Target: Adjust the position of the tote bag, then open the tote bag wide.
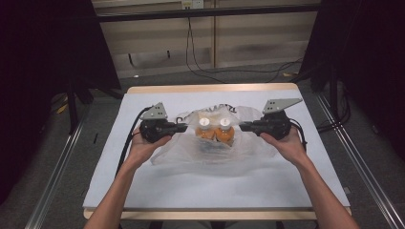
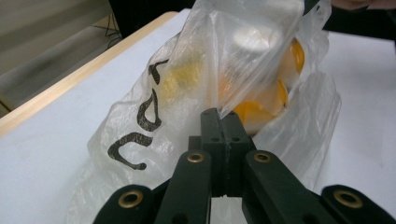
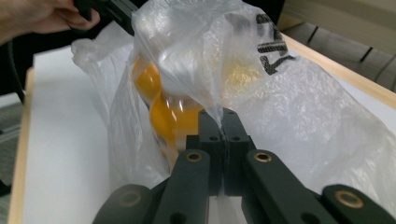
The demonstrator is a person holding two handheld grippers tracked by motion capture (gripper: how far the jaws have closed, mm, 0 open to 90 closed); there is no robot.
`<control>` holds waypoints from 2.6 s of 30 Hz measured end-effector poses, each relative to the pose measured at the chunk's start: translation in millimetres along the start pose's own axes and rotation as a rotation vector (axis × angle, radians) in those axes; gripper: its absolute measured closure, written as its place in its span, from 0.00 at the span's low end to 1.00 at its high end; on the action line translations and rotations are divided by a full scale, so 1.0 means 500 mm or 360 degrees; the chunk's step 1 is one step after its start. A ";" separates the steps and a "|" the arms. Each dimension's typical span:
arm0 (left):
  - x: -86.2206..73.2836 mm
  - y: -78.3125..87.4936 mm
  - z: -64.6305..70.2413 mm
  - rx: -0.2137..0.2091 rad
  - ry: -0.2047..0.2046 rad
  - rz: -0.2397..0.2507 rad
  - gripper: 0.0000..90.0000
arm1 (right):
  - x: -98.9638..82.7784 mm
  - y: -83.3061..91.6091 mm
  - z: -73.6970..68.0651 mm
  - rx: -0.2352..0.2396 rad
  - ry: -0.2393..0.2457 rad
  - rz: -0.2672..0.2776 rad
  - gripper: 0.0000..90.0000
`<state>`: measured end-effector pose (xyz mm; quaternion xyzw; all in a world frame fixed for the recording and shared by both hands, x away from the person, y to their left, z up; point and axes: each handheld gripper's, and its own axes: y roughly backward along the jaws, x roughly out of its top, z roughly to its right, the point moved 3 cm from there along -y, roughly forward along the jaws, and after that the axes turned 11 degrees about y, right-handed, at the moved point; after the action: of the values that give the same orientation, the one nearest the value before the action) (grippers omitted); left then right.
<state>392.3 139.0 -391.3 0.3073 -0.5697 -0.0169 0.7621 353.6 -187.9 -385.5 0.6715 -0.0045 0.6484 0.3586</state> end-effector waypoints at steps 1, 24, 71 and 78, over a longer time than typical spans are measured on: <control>0.003 0.000 -0.006 0.0011 0.0005 -0.0005 1.00 | 0.007 -0.002 0.006 0.0002 -0.0005 0.0016 1.00; -0.116 -0.119 -0.071 0.0118 0.0124 -0.0452 1.00 | -0.130 -0.127 0.078 -0.0059 -0.0205 -0.0338 0.91; -0.052 0.002 -0.022 0.0130 0.0067 -0.0118 0.58 | -0.069 -0.010 0.048 -0.0231 -0.0107 -0.0156 0.38; -0.050 -0.028 0.002 0.0035 -0.0023 -0.0198 0.78 | -0.043 -0.026 0.022 -0.0098 -0.0025 -0.0153 0.73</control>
<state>387.0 136.7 -419.1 0.3503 -0.5551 -0.0600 0.7520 366.0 -193.6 -409.6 0.6647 0.0050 0.6247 0.4098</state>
